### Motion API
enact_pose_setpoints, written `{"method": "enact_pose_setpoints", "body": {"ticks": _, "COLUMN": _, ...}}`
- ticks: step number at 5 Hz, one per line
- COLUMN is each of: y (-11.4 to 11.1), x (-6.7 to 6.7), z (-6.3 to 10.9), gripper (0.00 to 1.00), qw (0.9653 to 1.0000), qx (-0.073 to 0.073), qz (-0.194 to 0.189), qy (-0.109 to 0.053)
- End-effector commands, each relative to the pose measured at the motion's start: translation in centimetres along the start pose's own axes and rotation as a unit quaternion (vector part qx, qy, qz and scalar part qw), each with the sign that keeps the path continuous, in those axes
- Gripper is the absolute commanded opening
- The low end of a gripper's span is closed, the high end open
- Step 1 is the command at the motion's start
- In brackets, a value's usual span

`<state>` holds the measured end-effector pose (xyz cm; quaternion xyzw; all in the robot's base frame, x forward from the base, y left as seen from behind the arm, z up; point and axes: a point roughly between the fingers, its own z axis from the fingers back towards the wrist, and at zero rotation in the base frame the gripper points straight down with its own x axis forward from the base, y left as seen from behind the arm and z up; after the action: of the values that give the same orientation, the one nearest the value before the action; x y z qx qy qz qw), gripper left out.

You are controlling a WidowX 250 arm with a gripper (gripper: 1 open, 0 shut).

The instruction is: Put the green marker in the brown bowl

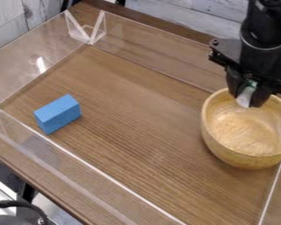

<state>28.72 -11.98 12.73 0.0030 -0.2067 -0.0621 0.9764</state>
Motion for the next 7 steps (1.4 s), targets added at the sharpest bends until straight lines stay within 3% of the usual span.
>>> {"method": "enact_pose_setpoints", "body": {"ticks": 1, "y": -0.6, "x": 0.5, "z": 1.7, "gripper": 0.0, "qw": 0.9995, "qx": -0.013, "qz": -0.002, "qy": -0.03}}
{"method": "enact_pose_setpoints", "body": {"ticks": 7, "y": -2.1, "x": -1.3, "z": 0.0, "gripper": 0.0, "qw": 0.9995, "qx": -0.016, "qz": -0.013, "qy": -0.023}}
